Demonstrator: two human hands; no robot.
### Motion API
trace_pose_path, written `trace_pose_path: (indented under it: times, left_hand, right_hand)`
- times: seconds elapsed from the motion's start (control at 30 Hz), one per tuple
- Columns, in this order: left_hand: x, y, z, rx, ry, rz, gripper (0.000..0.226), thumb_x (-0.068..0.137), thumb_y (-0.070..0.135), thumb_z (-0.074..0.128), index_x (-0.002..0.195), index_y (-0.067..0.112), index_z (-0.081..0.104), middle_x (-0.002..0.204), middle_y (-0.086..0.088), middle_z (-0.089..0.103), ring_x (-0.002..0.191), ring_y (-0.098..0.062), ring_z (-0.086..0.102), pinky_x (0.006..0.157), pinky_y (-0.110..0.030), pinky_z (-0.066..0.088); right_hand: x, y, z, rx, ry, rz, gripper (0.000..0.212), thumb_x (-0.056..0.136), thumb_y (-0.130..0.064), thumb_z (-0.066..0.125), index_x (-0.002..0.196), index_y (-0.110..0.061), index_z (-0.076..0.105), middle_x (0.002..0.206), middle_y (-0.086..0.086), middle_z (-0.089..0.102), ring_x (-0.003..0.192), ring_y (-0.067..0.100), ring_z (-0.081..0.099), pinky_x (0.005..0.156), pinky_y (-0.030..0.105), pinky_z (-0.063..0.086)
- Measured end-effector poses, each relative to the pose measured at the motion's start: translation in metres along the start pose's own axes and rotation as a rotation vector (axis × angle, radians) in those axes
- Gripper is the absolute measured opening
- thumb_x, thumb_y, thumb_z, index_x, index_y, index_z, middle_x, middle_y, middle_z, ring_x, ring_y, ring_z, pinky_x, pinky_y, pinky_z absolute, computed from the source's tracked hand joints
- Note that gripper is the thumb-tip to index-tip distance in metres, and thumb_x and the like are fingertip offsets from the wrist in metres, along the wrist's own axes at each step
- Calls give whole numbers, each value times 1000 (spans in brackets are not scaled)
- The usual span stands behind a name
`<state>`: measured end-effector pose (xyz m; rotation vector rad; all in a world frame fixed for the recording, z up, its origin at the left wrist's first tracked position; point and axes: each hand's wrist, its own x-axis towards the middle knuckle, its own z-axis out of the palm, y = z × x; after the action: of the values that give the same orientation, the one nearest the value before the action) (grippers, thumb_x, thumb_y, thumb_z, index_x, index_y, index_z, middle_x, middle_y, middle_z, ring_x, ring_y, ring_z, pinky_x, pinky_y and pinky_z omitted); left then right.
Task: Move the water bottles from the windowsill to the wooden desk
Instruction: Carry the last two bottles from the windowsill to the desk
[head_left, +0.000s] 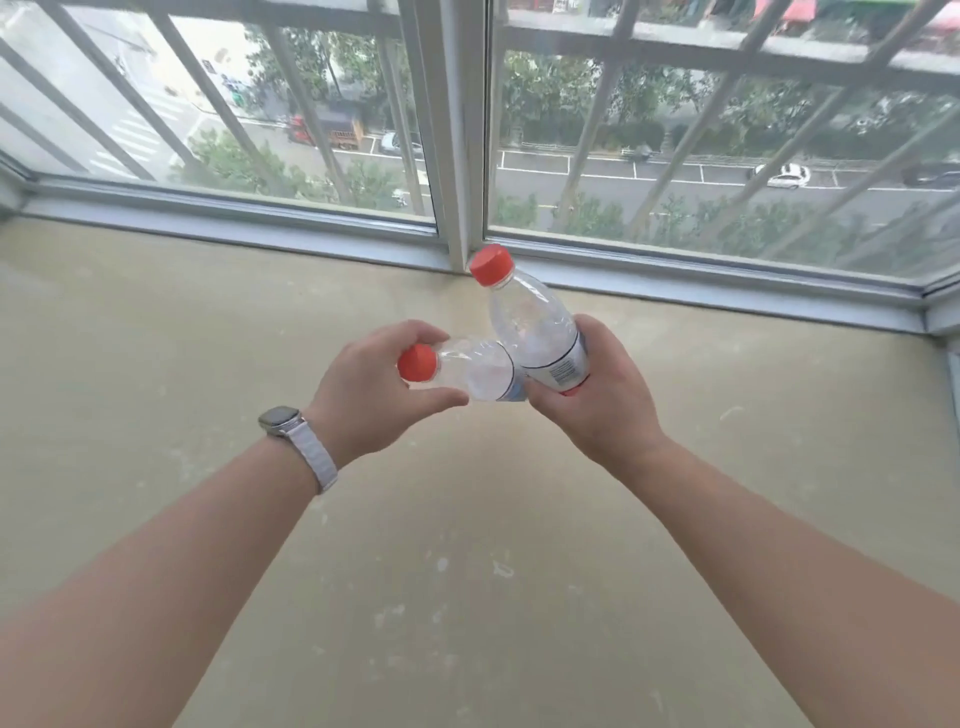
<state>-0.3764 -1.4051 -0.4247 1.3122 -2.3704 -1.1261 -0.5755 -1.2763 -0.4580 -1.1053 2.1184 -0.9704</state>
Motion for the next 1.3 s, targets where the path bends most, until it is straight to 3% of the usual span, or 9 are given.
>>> trace_pose_path:
  times: [0.13,0.4,0.5,0.57,0.67,0.9,1.1,1.3]
  left_hand:
    - [-5,35,-7,-262,18,-37,27,73,26,87,94,30,70,96,14,73,94,0,67,78,-24,57]
    - [-30,85,-29,-523,81,-67,20,85,11,75,101,21,67,98,7,72,89,-1,65,75,-14,49]
    - [-47,106,-42,-626,146,-71,21,83,16,74,102,18,64,99,-2,73,86,-7,65,78,-21,51]
    - [-59,121,-52,-645,178,-71,19,87,14,73,102,18,62,102,-9,73,87,-10,65,83,-31,52]
    - [-80,145,-64,-666,218,-62,15,91,17,70,103,23,61,100,-5,71,92,-14,66,91,-41,52]
    - [-146,207,-86,-556,320,43,15,90,25,72,103,22,65,94,-2,69,82,-7,64,75,-24,49]
    - [-217,240,-98,-560,432,101,23,81,29,75,101,21,67,91,0,73,87,-15,68,80,-33,55]
    - [-271,248,-113,-591,392,135,21,86,27,75,106,22,71,97,1,75,95,-18,70,90,-43,57]
  right_hand:
    - [-12,-34,-9,130,37,-17,51,73,-32,80,109,-44,46,101,-15,61,92,9,59,77,29,49]
    - [-36,-77,-51,239,106,-31,50,70,-36,79,104,-53,47,97,-14,65,85,15,66,73,43,56]
    - [-50,-89,-68,275,134,-25,49,69,-39,79,105,-47,47,95,-10,66,85,20,66,71,46,57]
    - [-63,-98,-80,305,144,-22,48,68,-41,79,104,-46,47,92,-8,67,83,21,66,70,47,57]
    - [-84,-112,-99,339,149,-29,49,68,-41,80,104,-48,48,92,-9,67,81,20,67,69,47,57]
    - [-145,-143,-144,402,118,-123,50,69,-39,80,108,-48,51,91,-9,68,79,21,66,69,49,57]
    - [-206,-156,-182,408,111,-196,51,69,-39,80,111,-46,51,91,-9,68,79,22,66,69,51,57]
    - [-265,-177,-198,336,162,-242,49,70,-40,79,110,-42,51,90,-10,67,75,16,65,68,45,58]
